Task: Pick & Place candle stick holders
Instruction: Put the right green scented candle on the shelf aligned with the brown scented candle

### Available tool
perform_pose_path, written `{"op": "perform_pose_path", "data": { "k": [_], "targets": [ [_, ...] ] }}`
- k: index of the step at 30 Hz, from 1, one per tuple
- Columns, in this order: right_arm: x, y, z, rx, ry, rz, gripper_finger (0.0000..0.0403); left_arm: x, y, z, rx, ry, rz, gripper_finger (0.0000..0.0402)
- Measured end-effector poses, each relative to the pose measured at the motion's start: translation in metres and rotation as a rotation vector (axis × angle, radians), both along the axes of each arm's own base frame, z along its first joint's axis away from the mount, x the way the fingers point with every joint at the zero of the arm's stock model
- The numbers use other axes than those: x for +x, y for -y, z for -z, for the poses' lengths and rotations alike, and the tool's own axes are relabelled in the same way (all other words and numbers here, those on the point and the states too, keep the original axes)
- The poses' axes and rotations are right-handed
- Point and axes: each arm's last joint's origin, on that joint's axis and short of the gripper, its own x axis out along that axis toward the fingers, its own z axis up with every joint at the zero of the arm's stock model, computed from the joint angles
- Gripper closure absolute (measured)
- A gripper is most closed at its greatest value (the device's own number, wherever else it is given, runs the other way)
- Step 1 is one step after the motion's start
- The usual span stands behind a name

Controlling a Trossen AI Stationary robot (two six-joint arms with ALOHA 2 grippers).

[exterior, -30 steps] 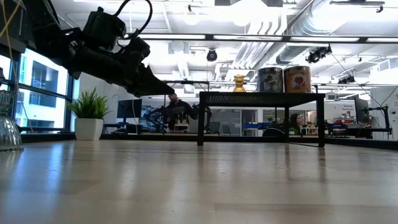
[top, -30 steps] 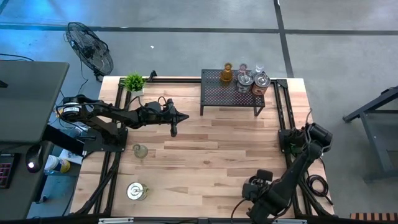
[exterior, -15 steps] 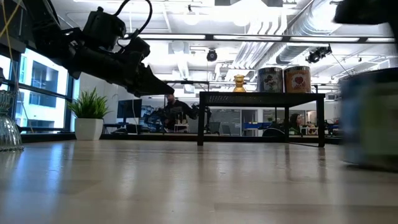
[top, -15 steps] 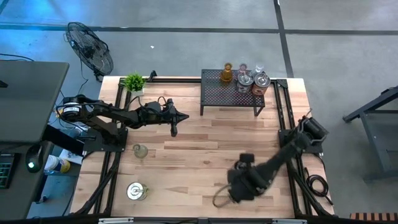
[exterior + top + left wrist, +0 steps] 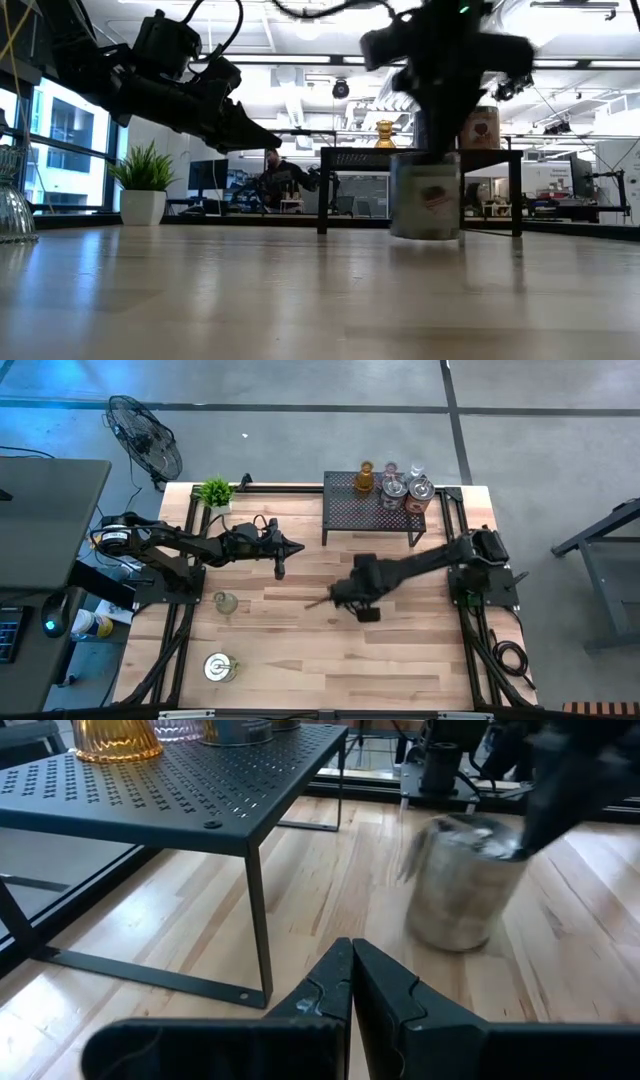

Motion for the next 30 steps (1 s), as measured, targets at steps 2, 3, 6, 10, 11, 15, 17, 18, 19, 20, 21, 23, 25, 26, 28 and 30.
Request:
{"op": "perform_pose_path", "data": {
  "k": [2,3,6,10,11,15,17,18,19,20,21,23,25,26,28,30],
  "targets": [
    [0.003,0.012,0.000,0.019,0.001,0.018,0.0395,0.000,0.000,0.000,0.003,-0.001,0.001,0.0396],
    [0.004,0.016,0.000,0.017,0.005,0.030,0.0389,0.000,0.000,0.000,0.005,-0.002,0.002,0.0396],
    [0.004,0.025,-0.001,-0.009,0.003,0.055,0.0361,0.000,0.000,0.000,0.007,-0.003,0.003,0.0396],
    [-0.002,0.030,-0.009,-0.060,0.002,0.092,0.0307,0.000,0.000,0.000,0.007,-0.004,0.003,0.0396],
    [-0.004,0.031,-0.012,-0.071,0.014,0.115,0.0294,0.000,0.000,0.000,0.007,-0.004,0.002,0.0396],
    [-0.019,0.031,-0.032,-0.017,0.155,0.159,0.0260,0.000,0.000,0.001,0.014,-0.013,0.004,0.0396],
    [-0.029,0.030,-0.034,0.054,0.246,0.138,0.0256,0.000,0.000,0.001,0.017,-0.013,0.005,0.0396],
    [-0.035,0.030,-0.032,0.086,0.280,0.133,0.0256,0.000,0.000,0.001,0.016,-0.013,0.005,0.0396],
    [-0.041,0.031,-0.028,0.105,0.314,0.130,0.0257,0.000,0.000,0.001,0.017,-0.013,0.004,0.0396],
    [-0.046,0.031,-0.025,0.116,0.349,0.128,0.0259,0.000,0.000,0.001,0.017,-0.013,0.005,0.0396],
    [-0.051,0.033,-0.021,0.122,0.381,0.130,0.0261,0.000,0.000,0.001,0.017,-0.013,0.005,0.0396],
    [-0.056,0.036,-0.014,0.129,0.433,0.132,0.0267,0.000,0.000,0.001,0.017,-0.013,0.005,0.0396],
    [-0.058,0.037,-0.006,0.129,0.453,0.135,0.0272,0.000,0.000,0.001,0.017,-0.013,0.004,0.0396],
    [-0.058,0.038,-0.002,0.129,0.446,0.137,0.0275,0.000,0.000,0.001,0.017,-0.013,0.005,0.0396],
    [-0.057,0.038,0.004,0.132,0.438,0.127,0.0281,0.000,0.000,0.001,0.017,-0.013,0.002,0.0396],
    [-0.054,0.038,0.009,0.132,0.431,0.113,0.0288,0.000,0.000,0.001,0.017,-0.013,0.001,0.0396]
  ]
}}
